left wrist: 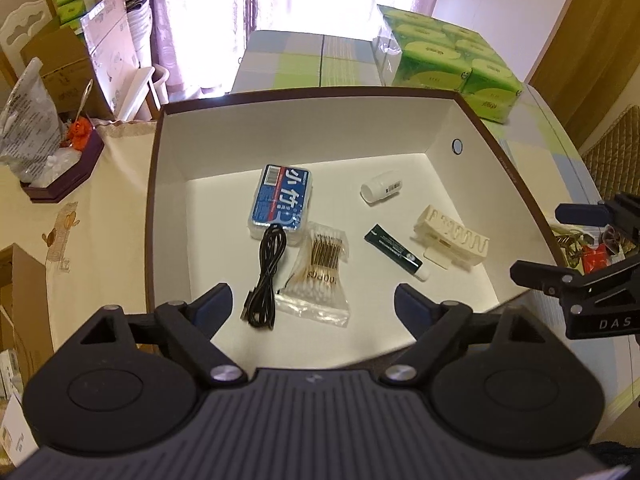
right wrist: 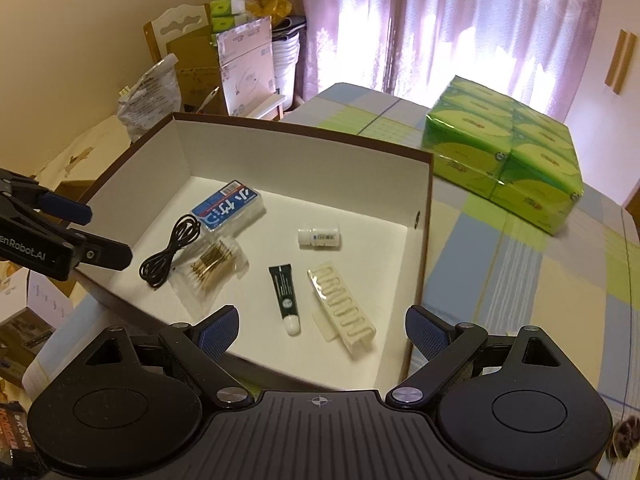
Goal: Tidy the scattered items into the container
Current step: 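Open both tools to drop the cable and rack into the box, then lift both tools out of the box and move toward the remaining items, then grasp the leopard hair clip with the left tool while the right tool grasps the dark scrunchie, then carry the hair clip and scrunchie over the box with both tools, then open both tools to drop the hair clip and scrunchie into the box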
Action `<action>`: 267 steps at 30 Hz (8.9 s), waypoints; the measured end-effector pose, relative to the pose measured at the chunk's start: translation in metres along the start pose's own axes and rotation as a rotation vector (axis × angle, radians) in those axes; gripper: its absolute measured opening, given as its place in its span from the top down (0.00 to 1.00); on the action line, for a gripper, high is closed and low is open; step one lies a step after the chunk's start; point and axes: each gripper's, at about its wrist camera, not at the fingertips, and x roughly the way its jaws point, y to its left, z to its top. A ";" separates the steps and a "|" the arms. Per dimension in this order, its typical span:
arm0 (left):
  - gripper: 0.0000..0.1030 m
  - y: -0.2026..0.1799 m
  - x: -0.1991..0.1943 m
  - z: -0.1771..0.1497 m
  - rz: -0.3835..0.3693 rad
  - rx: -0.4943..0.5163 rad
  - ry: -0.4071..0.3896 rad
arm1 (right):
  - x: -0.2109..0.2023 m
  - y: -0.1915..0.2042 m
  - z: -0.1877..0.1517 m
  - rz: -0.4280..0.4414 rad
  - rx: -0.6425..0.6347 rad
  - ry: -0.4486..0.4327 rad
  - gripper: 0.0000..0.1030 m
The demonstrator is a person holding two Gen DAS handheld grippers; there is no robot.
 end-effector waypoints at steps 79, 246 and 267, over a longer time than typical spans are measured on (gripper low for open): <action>0.14 -0.304 0.018 -0.070 -0.174 0.265 0.021 | -0.145 -0.213 -0.204 -0.170 0.388 0.007 0.08; 0.55 -0.011 0.097 0.039 -0.377 0.366 0.229 | 0.118 -0.012 0.027 0.289 -0.112 0.354 0.40; 0.22 -0.005 0.032 0.025 -0.259 0.241 0.104 | 0.034 -0.006 0.019 0.209 -0.077 0.138 0.00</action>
